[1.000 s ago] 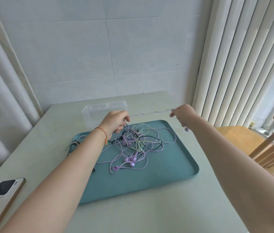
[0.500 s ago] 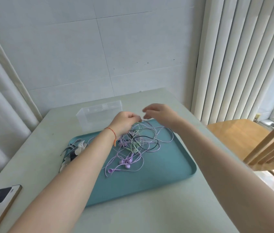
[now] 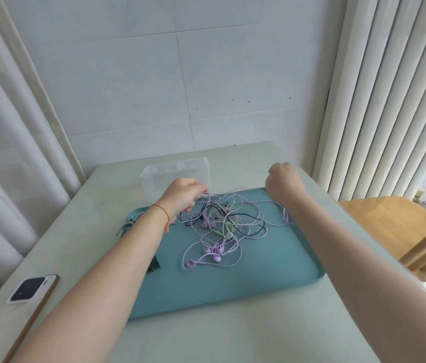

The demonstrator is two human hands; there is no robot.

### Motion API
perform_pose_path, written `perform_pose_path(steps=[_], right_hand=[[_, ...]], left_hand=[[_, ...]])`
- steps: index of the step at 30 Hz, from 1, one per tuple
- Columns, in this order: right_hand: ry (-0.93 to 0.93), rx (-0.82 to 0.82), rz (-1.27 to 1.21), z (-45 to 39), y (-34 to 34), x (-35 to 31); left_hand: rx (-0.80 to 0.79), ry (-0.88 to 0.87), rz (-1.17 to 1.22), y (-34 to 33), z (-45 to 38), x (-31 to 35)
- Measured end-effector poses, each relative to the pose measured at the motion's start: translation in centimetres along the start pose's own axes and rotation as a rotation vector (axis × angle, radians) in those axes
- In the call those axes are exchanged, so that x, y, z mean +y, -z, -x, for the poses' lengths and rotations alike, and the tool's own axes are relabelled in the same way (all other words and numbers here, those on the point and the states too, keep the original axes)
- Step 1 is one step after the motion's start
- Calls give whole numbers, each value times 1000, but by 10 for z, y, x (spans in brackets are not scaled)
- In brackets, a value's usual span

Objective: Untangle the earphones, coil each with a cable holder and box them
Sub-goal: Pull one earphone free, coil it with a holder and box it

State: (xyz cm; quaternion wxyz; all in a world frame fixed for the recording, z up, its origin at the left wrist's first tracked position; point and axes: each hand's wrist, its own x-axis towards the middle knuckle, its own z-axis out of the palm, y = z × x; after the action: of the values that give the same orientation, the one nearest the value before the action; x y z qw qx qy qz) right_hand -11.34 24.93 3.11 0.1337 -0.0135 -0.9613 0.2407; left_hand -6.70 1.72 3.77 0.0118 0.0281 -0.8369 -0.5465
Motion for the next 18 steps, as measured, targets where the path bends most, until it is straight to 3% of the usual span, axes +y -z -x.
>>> perform_pose_path(steps=[2,4,6,8,11,13,16,18], right_hand=[[198,-60,-165,10,0,-32],[353,-249,-329,23,2,-62],[401,-420,-380,34,2,-80],[409,-437,-321,33,0,-85],[338,-352,-280,23,-1,-79],[155,-207,-259,12,2,-65],[-95,101,94,4,13,-32],[-107,153,310,5,17,-22]], left_hand=[[-18,-33,-1,-3,1,2],[-15,-50,45,-6,1,6],[-10,-61,76,-7,-1,8],[-13,-62,116,-3,-1,7],[-53,-49,163,5,1,4],[-68,-33,144,11,1,1],[15,33,135,22,-3,-3],[60,65,177,27,-6,-1]])
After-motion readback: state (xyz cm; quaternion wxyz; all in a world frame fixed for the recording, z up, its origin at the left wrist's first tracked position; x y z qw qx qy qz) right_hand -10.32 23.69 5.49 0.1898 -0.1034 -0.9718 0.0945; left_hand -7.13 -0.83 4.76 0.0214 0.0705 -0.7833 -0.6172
